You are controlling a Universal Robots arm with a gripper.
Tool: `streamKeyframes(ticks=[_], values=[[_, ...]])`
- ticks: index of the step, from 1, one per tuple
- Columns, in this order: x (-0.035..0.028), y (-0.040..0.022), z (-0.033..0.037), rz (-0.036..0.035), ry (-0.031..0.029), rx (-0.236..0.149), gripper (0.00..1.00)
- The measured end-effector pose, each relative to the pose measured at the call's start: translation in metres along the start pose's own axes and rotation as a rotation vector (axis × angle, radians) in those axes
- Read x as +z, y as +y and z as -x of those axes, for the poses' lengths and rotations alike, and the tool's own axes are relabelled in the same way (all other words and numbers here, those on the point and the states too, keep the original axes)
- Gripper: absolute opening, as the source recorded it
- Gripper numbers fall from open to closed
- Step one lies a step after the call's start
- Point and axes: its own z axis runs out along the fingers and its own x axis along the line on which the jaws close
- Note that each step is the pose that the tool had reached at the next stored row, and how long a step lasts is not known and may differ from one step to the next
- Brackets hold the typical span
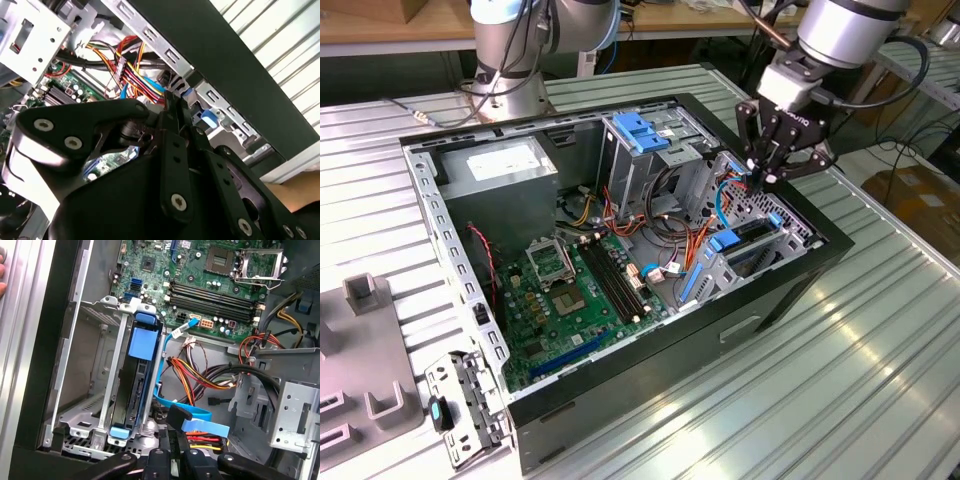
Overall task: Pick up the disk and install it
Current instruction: 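Insert the first disk wire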
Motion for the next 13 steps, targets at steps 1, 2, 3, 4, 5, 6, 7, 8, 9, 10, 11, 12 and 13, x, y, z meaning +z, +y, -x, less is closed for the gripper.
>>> streamKeyframes(ticks=[1, 2, 3, 4, 5, 6, 7, 8, 9, 10, 11, 12, 13], values=[[0.0008, 0.0001, -0.0003, -0.0003, -0.0011, 0.002, 0.17], [0.0016, 0.0002, -0.0005, -0.0003, -0.0013, 0.005, 0.17], [0.0022, 0.0004, -0.0005, -0.0003, -0.0011, 0.008, 0.17], [0.0025, 0.0010, -0.0004, -0.0002, -0.0011, 0.011, 0.17], [0.0026, 0.0019, -0.0002, -0.0002, -0.0010, 0.017, 0.17], [0.0026, 0.0025, -0.0001, -0.0003, -0.0010, 0.025, 0.17], [0.0027, 0.0027, -0.0001, -0.0002, -0.0009, 0.037, 0.17], [0.0027, 0.0026, 0.0000, -0.0002, -0.0006, 0.051, 0.17], [0.0026, 0.0027, 0.0000, -0.0002, -0.0002, 0.081, 0.17], [0.0026, 0.0027, 0.0000, -0.0002, 0.0001, 0.105, 0.17], [0.0026, 0.0027, 0.0000, -0.0002, 0.0004, 0.124, 0.17], [0.0026, 0.0027, 0.0000, -0.0002, 0.0007, 0.137, 0.17], [0.0026, 0.0027, 0.0000, -0.0001, 0.0009, 0.151, 0.17]])
